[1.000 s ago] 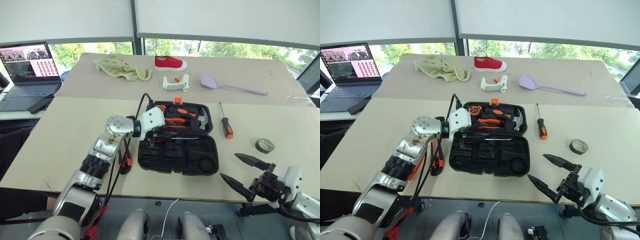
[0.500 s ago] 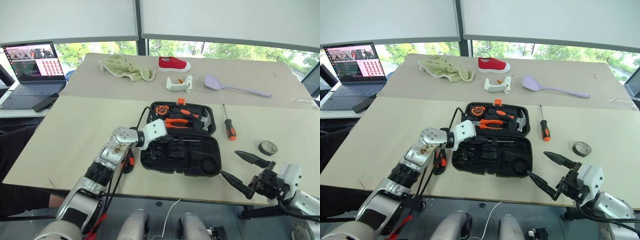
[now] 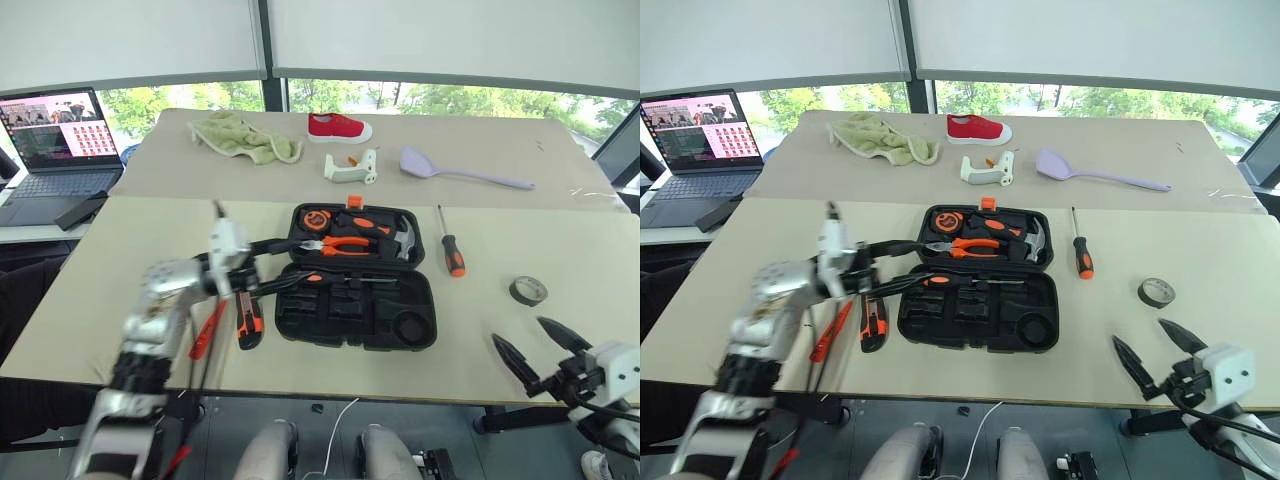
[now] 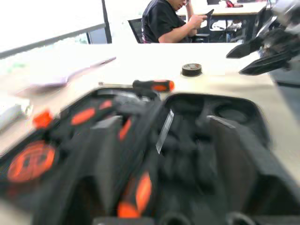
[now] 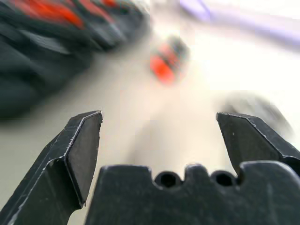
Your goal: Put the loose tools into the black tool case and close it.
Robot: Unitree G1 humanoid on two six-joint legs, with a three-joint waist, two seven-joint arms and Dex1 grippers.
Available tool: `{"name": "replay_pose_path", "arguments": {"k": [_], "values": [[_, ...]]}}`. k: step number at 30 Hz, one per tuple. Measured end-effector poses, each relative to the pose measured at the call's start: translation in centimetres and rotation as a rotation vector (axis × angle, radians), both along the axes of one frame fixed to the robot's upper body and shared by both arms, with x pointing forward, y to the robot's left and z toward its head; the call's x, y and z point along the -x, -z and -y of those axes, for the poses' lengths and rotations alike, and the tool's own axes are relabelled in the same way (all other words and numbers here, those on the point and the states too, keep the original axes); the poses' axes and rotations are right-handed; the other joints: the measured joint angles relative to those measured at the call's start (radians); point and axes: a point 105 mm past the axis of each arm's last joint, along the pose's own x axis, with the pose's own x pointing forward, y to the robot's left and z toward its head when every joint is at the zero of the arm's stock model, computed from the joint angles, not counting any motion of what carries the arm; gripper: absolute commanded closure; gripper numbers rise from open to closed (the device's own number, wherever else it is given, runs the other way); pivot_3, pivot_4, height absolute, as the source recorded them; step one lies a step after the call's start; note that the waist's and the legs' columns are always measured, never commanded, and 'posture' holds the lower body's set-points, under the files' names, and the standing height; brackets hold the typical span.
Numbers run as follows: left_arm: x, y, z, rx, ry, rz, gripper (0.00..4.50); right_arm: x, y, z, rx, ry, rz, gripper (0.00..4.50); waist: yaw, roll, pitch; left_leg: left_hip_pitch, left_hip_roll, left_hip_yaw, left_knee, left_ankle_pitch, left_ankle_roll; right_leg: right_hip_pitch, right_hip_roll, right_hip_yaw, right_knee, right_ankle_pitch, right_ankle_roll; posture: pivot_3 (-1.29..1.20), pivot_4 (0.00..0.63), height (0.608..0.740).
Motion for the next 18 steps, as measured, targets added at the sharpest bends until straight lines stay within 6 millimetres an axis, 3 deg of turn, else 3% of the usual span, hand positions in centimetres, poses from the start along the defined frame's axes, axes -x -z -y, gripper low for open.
{"name": "replay_pose_path", "arguments": {"k": [2,5,11,18], "values": [[0.5,0.5,-1.6,-0.016,-0.031,-0.022,0.01,-0.6,-0.3,0.1,-0.002,-0.001,-0.008,0.0,-0.001,0.001,0.0,0.001,0.0,0.0,0.0,0.0,0.0,0.001,-0.001,0.0,0.0,0.0,0.0,0.0,0.15,0.74],[0.7,0.4,-2.3,0.0,-0.052,-0.015,0.01,-2.8,-1.7,-0.2,0.015,-0.006,-0.039,0.0,0.002,0.001,0.0,0.001,0.0,0.0,0.001,0.0,0.001,0.002,-0.001,0.0,0.0,0.001,0.0,0.0,0.15,0.74],[0.9,-0.1,-1.7,0.062,-0.073,0.013,0.01,-10.1,-6.8,-2.0,0.003,-0.034,-0.088,0.0,0.002,0.001,0.0,0.0,0.001,0.0,0.001,0.0,0.001,0.0,0.0,-0.001,0.0,0.001,-0.001,0.0,0.15,0.74],[0.7,-0.2,-0.9,0.092,-0.085,0.027,0.01,-16.4,-5.8,-3.2,-0.006,-0.013,-0.31,0.0,0.002,0.0,0.0,-0.003,-0.001,0.001,0.001,0.001,0.001,-0.001,0.0,-0.001,-0.001,0.001,-0.001,0.0,0.15,0.74]]}}
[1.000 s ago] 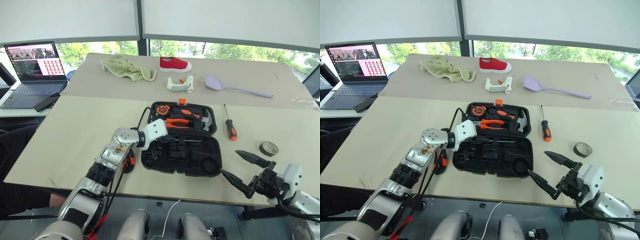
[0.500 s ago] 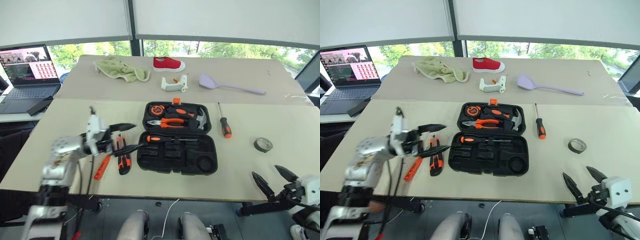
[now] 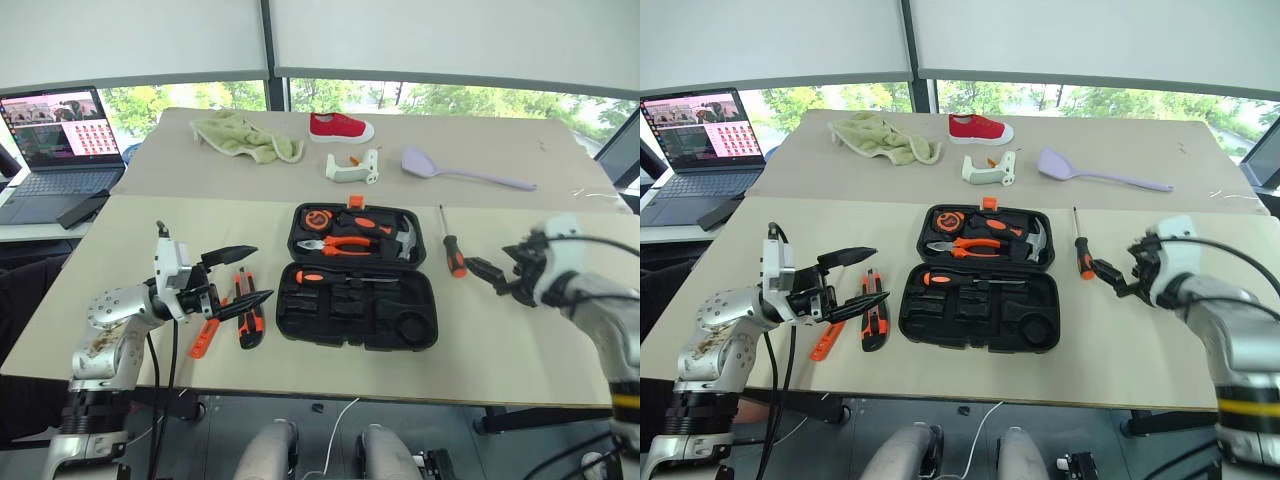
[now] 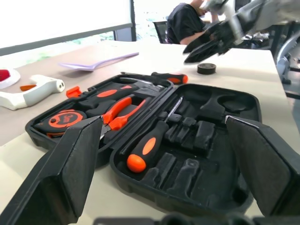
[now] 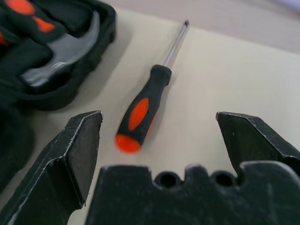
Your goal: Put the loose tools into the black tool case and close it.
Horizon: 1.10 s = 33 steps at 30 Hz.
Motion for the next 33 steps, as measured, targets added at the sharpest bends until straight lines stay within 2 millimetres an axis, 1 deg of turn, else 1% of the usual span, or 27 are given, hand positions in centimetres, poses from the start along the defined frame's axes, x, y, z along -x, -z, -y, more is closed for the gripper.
{"name": "replay_pose_path", "arguments": {"k": [2,4,5,6,7,10,13,15,18,20,22,23,24,25,26,27,28,30,31,33], "values": [[0.0,0.0,0.1,0.005,-0.001,0.004,0.01,-1.3,0.4,-0.1,0.012,0.012,-0.031,0.0,0.001,0.0,0.0,0.0,0.0,0.0,0.0,0.0,0.0,0.0,0.0,-0.001,0.0,0.0,0.0,0.0,0.15,0.74],[-0.1,0.0,0.2,0.008,-0.001,0.005,0.01,-2.0,0.9,-0.3,0.004,0.012,-0.055,0.0,0.001,0.0,0.0,-0.001,0.0,0.0,0.0,0.0,0.0,-0.001,0.0,-0.001,0.0,0.0,0.0,0.0,0.15,0.74],[-0.1,0.0,0.3,0.008,0.0,0.006,0.0,-2.3,1.4,-0.3,0.005,0.017,-0.078,0.49,0.0,0.0,0.0,-0.001,0.0,0.0,0.0,0.0,0.0,-0.001,0.0,-0.001,0.0,0.0,0.0,0.0,0.15,0.74],[-0.1,0.0,0.3,0.008,0.001,0.006,0.0,-2.4,1.7,-0.4,0.007,0.01,-0.094,0.63,0.0,0.0,0.0,-0.001,0.0,0.0,0.0,0.0,0.0,-0.001,0.0,-0.001,0.0,0.0,0.0,0.0,0.15,0.74],[-0.1,0.0,0.3,0.007,0.002,0.006,0.0,-2.5,1.8,-0.6,0.007,0.002,-0.097,0.91,0.0,0.0,0.0,-0.001,0.0,0.0,0.0,0.0,0.0,-0.001,0.0,-0.001,0.0,0.0,0.0,0.0,0.15,0.74],[0.1,-0.1,0.5,0.004,0.01,0.011,0.0,-2.7,2.2,-0.6,0.051,0.008,-0.122,1.91,0.001,0.0,0.0,-0.001,0.0,0.0,0.0,0.0,0.0,-0.001,0.0,-0.001,0.0,0.0,0.0,0.0,0.15,0.74],[0.1,-0.2,0.6,0.002,0.017,0.017,0.0,-2.5,2.7,-0.5,0.048,0.031,-0.138,2.97,-0.001,0.0,0.0,-0.001,0.0,0.0,0.0,0.0,0.0,-0.001,0.0,-0.001,0.0,0.0,0.0,0.0,0.15,0.74],[0.2,-0.2,0.7,0.0,0.024,0.017,0.0,-2.5,2.7,-0.1,0.045,0.057,-0.108,3.46,-0.001,0.0,0.0,-0.001,0.0,-0.001,0.0,0.0,0.0,-0.001,0.0,-0.001,0.0,0.0,0.0,0.0,0.15,0.74],[0.3,-0.4,0.9,0.01,0.034,0.018,0.0,-2.4,1.8,0.3,0.04,0.069,-0.011,3.44,-0.001,0.0,0.0,-0.002,0.0,0.0,0.0,0.0,0.0,-0.002,0.0,0.0,0.0,0.0,0.0,0.0,0.15,0.74],[0.4,-0.7,1.0,0.023,0.04,0.017,0.0,-2.5,-0.2,-0.4,0.044,0.002,0.127,3.44,-0.002,0.001,0.0,-0.001,0.0,0.0,0.0,0.0,0.0,-0.002,0.0,0.0,0.0,0.0,0.0,0.0,0.15,0.74],[0.4,-0.7,1.1,0.03,0.04,0.013,0.0,-2.4,-2.5,-1.6,0.052,-0.094,0.251,3.44,-0.008,0.001,0.001,-0.001,0.0,0.0,0.0,0.0,0.0,-0.002,0.001,0.0,0.0,0.0,0.0,0.0,0.15,0.74],[0.4,-0.8,1.0,0.03,0.041,0.014,0.0,-2.0,-3.9,-2.9,0.075,-0.216,0.322,3.44,-0.011,0.001,0.001,-0.001,0.001,0.0,0.0,0.0,0.0,-0.002,0.002,0.0,0.0,0.0,0.0,0.0,0.15,0.74],[0.5,-0.7,0.8,0.022,0.04,0.013,0.0,-1.1,-5.3,-5.2,0.118,-0.393,0.388,3.44,-0.016,0.003,0.002,-0.001,0.001,0.0,0.0,0.0,0.0,-0.002,0.002,0.0,0.0,0.0,0.0,0.0,0.15,0.74],[0.6,-0.6,0.5,0.005,0.041,0.014,0.0,0.2,-6.0,-7.8,0.162,-0.591,0.411,3.44,-0.021,0.003,0.002,0.0,0.002,0.0,-0.001,-0.001,-0.001,-0.001,0.003,0.0,0.0,0.0,0.0,0.0,0.15,0.74],[0.8,-0.4,0.3,-0.012,0.042,0.012,0.0,1.2,-6.1,-9.6,0.188,-0.718,0.409,3.44,-0.027,0.003,0.002,0.001,0.003,0.0,-0.001,-0.001,-0.001,-0.001,0.003,-0.001,0.0,0.0,0.0,0.0,0.15,0.74],[1.1,0.0,0.0,-0.036,0.045,0.01,0.0,2.3,-5.8,-11.6,0.217,-0.862,0.386,3.44,-0.031,0.003,0.002,0.001,0.004,0.0,-0.001,-0.002,-0.002,-0.001,0.004,-0.001,0.0,0.0,0.0,0.0,0.15,0.74],[1.4,0.3,-0.2,-0.049,0.052,0.013,0.0,3.0,-5.1,-12.7,0.235,-0.951,0.349,3.44,-0.031,0.002,0.002,0.001,0.004,-0.001,0.0,-0.002,-0.002,0.0,0.003,-0.001,0.0,0.0,0.0,0.0,0.15,0.74],[2.0,1.3,-0.8,-0.102,0.062,0.007,0.0,3.6,-3.2,-13.9,0.288,-1.055,0.246,3.44,-0.029,0.002,0.002,0.001,0.003,-0.001,0.0,-0.001,-0.002,-0.001,0.002,-0.001,0.0,0.0,0.0,0.0,0.15,0.74],[2.4,1.8,-1.1,-0.134,0.064,-0.001,0.0,3.8,-2.2,-14.1,0.323,-1.083,0.195,3.44,-0.026,0.002,0.002,0.001,0.002,-0.001,0.0,-0.001,-0.002,-0.001,0.001,-0.001,0.0,0.0,0.0,0.0,0.15,0.74],[2.9,2.6,-1.7,-0.157,0.066,-0.02,0.0,3.8,-0.9,-14.1,0.375,-1.103,0.125,3.44,-0.015,0.002,0.002,0.0,0.002,-0.001,0.0,-0.001,-0.002,-0.002,0.0,-0.001,-0.001,0.0,0.0,0.0,0.15,0.74]]}}
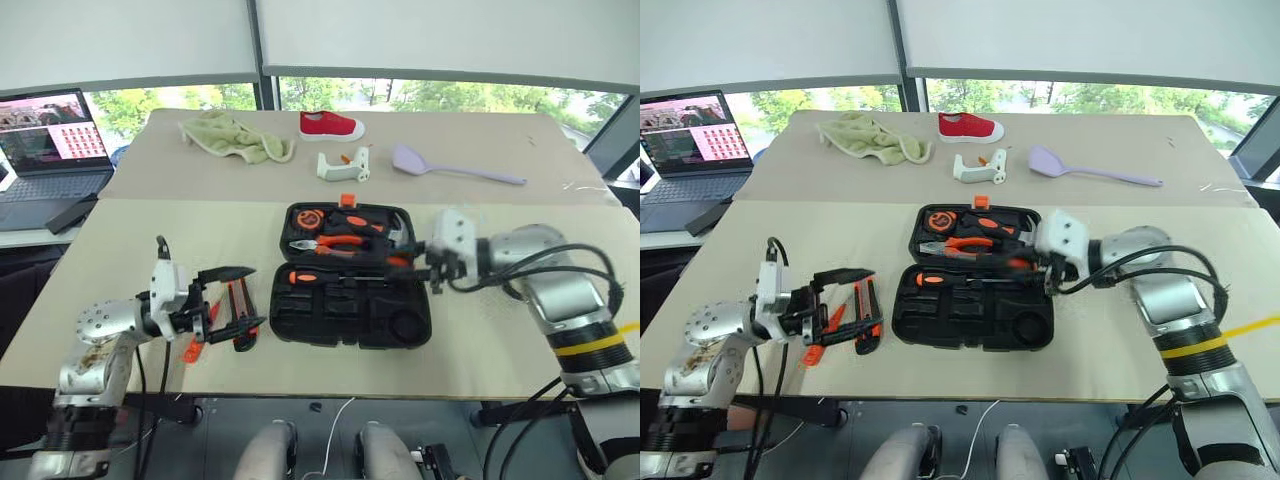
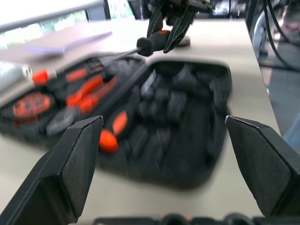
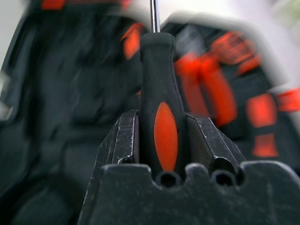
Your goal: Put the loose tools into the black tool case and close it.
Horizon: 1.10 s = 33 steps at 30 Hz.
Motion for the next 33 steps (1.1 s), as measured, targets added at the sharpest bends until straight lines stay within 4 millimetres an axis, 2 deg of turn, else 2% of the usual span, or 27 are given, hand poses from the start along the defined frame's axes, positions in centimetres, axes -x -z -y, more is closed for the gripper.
{"name": "replay_pose_path", "arguments": {"k": [5,14,16,19,24,28,31,33], "values": [[0.9,0.8,0.1,0.003,-0.008,-0.025,0.0,-0.2,1.8,1.1,0.139,0.011,-0.03,3.44,0.016,0.0,0.0,0.0,0.0,0.0,0.0,0.0,0.0,-0.001,-0.001,0.0,0.0,0.0,0.0,0.0,0.15,0.74],[1.0,0.5,0.4,0.006,-0.02,-0.009,0.0,-0.2,2.4,1.1,0.178,0.007,-0.027,3.44,0.013,0.0,0.0,0.0,0.0,0.0,0.0,0.0,0.0,-0.001,-0.001,0.0,0.0,0.0,0.0,0.0,0.15,0.74],[1.0,0.5,0.4,0.006,-0.023,-0.008,0.0,-0.3,2.5,1.2,0.18,0.012,-0.033,2.41,0.013,0.0,0.0,0.0,0.0,0.0,0.0,0.0,0.0,-0.001,-0.001,0.0,0.0,0.0,0.0,0.0,0.15,0.74],[0.9,0.4,0.4,0.007,-0.025,-0.004,0.0,-0.5,2.2,1.5,0.172,0.022,-0.011,1.56,0.014,0.0,0.0,0.0,0.0,0.0,0.0,0.0,0.0,0.0,-0.001,0.0,0.0,0.0,0.0,0.0,0.15,0.74],[0.8,0.3,0.3,0.008,-0.036,-0.002,0.0,-0.2,-0.7,1.3,-0.005,-0.022,0.019,1.56,0.015,0.0,0.0,0.0,0.0,0.0,0.0,0.0,0.0,0.0,-0.001,0.0,-0.001,0.0,0.0,0.0,0.15,0.74],[0.7,0.3,0.3,0.011,-0.045,-0.001,0.0,0.1,-2.2,0.7,-0.153,-0.048,-0.003,2.63,0.013,0.0,0.0,0.0,0.001,-0.001,0.0,0.0,0.0,0.0,-0.001,0.0,-0.001,0.0,0.0,0.0,0.15,0.74],[0.6,0.2,0.3,0.012,-0.052,0.003,0.0,0.2,-0.9,-0.7,-0.222,-0.048,-0.056,3.73,0.009,0.0,0.0,0.0,0.001,-0.001,-0.001,0.0,0.0,-0.001,-0.001,0.0,0.0,0.0,-0.001,0.0,0.15,0.74],[0.5,0.1,0.3,0.013,-0.054,0.009,0.0,0.0,0.4,-1.4,-0.203,-0.036,-0.074,4.36,0.01,0.0,0.0,0.0,0.001,0.0,-0.001,0.0,0.0,-0.001,-0.001,0.0,0.0,0.0,-0.001,0.0,0.15,0.74]]}}
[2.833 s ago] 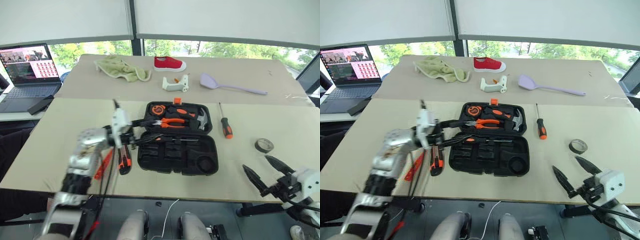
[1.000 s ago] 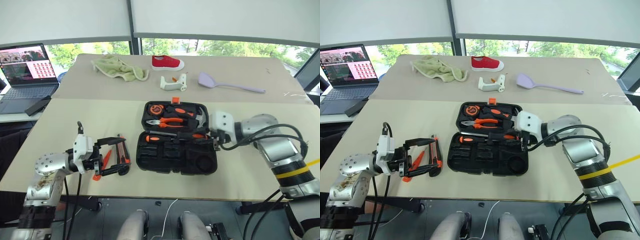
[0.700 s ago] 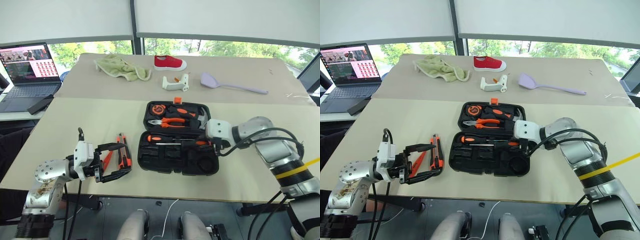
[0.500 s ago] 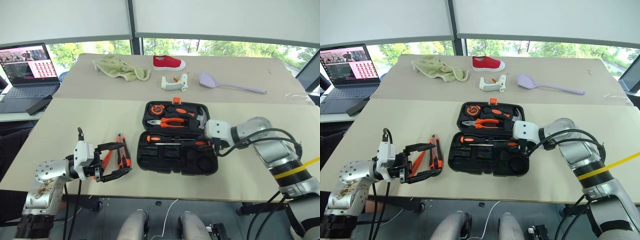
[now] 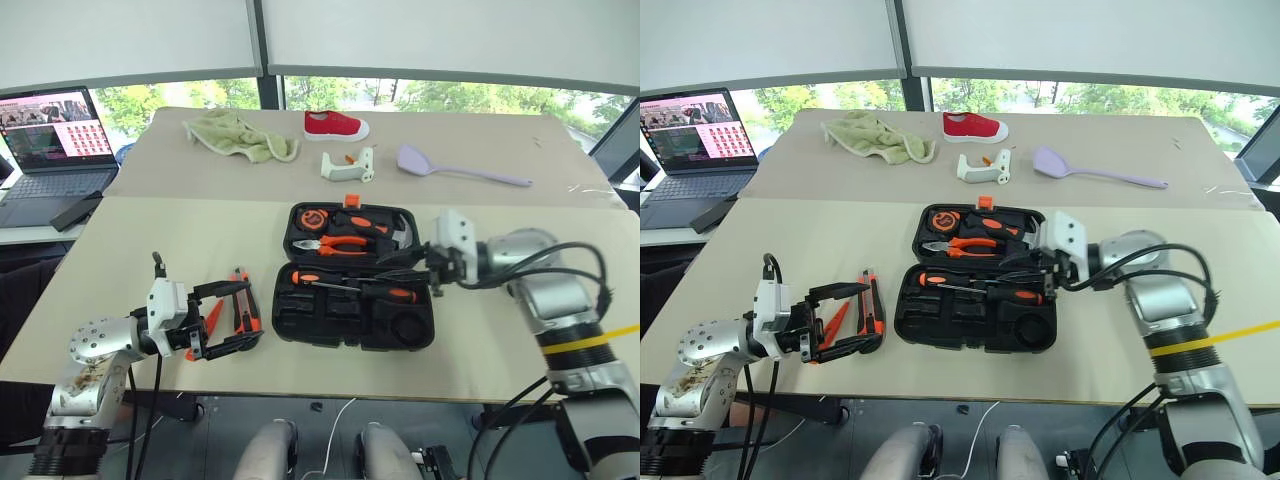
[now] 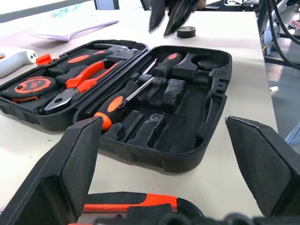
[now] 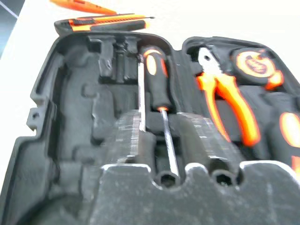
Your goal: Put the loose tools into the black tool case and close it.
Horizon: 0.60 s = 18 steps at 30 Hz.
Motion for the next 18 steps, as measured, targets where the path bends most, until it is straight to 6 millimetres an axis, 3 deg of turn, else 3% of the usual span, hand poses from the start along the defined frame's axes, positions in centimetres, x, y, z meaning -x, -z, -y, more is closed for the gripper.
{"name": "replay_pose_path", "arguments": {"k": [4,18], "values": [[-0.2,-0.2,0.0,-0.001,-0.001,0.007,0.0,-0.6,2.2,-0.6,0.058,0.025,-0.008,4.48,0.002,0.0,0.0,0.0,-0.001,0.0,0.0,0.0,0.0,0.0,0.0,0.0,0.0,0.0,0.0,0.0,0.15,0.74],[-0.2,0.8,-0.8,-0.034,-0.041,-0.03,0.0,-1.0,2.9,-2.1,0.182,-0.04,0.123,4.48,-0.005,-0.001,-0.001,0.012,0.001,0.001,-0.003,0.0,0.0,0.004,0.001,0.0,-0.001,0.0,-0.001,0.0,0.15,0.74]]}}
